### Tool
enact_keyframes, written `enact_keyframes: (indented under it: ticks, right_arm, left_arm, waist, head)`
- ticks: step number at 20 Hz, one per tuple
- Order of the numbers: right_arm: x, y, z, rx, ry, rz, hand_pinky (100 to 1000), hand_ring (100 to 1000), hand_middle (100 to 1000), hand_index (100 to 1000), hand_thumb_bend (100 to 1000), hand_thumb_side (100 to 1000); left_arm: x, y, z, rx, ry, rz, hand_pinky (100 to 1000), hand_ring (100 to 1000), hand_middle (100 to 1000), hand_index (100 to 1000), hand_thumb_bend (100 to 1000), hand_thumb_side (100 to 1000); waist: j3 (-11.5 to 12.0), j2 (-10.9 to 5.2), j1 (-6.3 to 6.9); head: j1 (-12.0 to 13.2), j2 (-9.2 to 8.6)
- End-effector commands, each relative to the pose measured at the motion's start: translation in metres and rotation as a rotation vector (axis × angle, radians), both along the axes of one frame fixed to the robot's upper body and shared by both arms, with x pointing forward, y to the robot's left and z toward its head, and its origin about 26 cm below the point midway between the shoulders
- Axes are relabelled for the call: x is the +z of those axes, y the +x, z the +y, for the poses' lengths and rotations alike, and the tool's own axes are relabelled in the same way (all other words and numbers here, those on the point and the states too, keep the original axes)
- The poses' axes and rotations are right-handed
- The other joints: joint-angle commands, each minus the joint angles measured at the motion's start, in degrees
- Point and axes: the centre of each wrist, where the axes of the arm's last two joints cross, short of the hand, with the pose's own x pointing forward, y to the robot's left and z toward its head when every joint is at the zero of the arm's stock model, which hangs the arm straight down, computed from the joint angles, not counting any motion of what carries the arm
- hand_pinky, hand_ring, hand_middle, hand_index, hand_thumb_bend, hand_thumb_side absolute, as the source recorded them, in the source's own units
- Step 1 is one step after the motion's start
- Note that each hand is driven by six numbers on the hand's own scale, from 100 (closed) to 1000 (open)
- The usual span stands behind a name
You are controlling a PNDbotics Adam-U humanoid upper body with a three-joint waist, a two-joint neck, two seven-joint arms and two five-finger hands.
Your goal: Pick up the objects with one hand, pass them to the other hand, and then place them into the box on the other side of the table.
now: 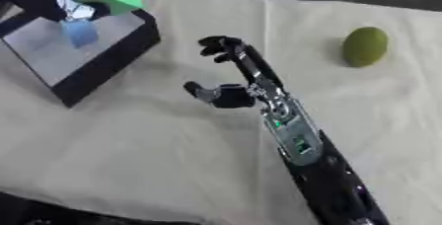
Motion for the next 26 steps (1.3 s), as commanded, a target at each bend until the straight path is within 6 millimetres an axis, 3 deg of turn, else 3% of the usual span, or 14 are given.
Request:
enact_keyframes:
  ticks: [1, 8, 18, 26]
  right_arm:
    - [0.015, -0.002, -0.004, 0.008, 0.011, -0.046, 736, 762, 613, 756, 554, 164]
    - [0.037, -0.007, -0.021, -0.024, 0.096, -0.071, 726, 747, 595, 742, 523, 131]
    - [0.098, -0.017, -0.056, -0.082, 0.225, -0.183, 729, 750, 600, 746, 536, 100]
    - [0.112, -0.019, -0.067, -0.115, 0.24, -0.217, 728, 750, 600, 746, 538, 100]
  left_arm:
    - [0.011, 0.004, 0.02, 0.063, -0.009, -0.026, 682, 525, 443, 378, 313, 100]
    - [0.013, 0.016, 0.048, 0.165, -0.052, -0.036, 680, 524, 443, 375, 300, 100]
    - [0.0, 0.03, 0.086, 0.311, -0.047, -0.024, 680, 529, 447, 376, 312, 100]
    - [-0.013, 0.035, 0.108, 0.408, -0.038, 0.001, 680, 534, 453, 381, 330, 100]
  waist:
    - [-0.3, -1.32, 0.0]
    - [-1.86, -0.78, -0.91]
    - [-4.1, 1.54, -2.2]
    - [-4.37, 2.56, -2.74]
  head:
    - [0.74, -0.95]
    - [1.6, -2.28]
    - [3.62, -3.48]
    - [6.41, -4.0]
